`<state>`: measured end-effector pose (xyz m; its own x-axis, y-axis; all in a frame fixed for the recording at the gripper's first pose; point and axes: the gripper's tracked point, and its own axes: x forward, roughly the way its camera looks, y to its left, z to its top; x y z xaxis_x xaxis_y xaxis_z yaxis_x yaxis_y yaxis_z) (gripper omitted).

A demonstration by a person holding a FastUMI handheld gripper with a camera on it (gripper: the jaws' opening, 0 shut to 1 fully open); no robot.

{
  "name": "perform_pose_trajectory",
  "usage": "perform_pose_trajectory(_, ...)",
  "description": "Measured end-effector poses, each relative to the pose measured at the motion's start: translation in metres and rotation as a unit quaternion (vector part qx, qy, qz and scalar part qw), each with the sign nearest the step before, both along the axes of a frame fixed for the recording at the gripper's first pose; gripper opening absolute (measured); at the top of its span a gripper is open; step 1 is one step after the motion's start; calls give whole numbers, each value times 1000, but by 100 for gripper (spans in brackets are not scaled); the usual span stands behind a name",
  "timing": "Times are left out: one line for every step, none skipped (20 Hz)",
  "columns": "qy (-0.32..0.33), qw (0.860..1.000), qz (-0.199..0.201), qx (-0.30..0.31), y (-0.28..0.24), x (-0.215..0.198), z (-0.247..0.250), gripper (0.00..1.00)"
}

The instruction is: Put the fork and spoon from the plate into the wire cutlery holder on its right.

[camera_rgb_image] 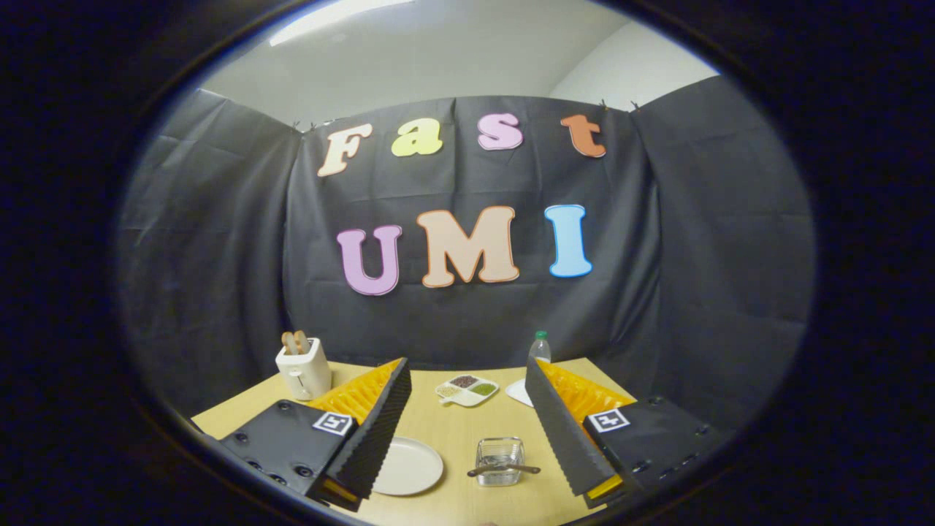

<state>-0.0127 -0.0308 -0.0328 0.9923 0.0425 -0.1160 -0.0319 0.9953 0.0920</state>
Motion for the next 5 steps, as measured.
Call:
perform_pose_trajectory(-1, 1000, 2, -2, 2, 0, 0, 100)
perform_pose_trajectory(-3, 1000, 1, -4, 2, 0, 1, 100)
perform_pose_trajectory(-3, 1000, 3, -5, 3, 1, 2, 100)
perform_pose_trajectory(-2, 1000, 4, -4, 4, 1, 2, 100)
perform_pose_trajectory(-5, 1000, 3, -3, 3, 2, 4, 100)
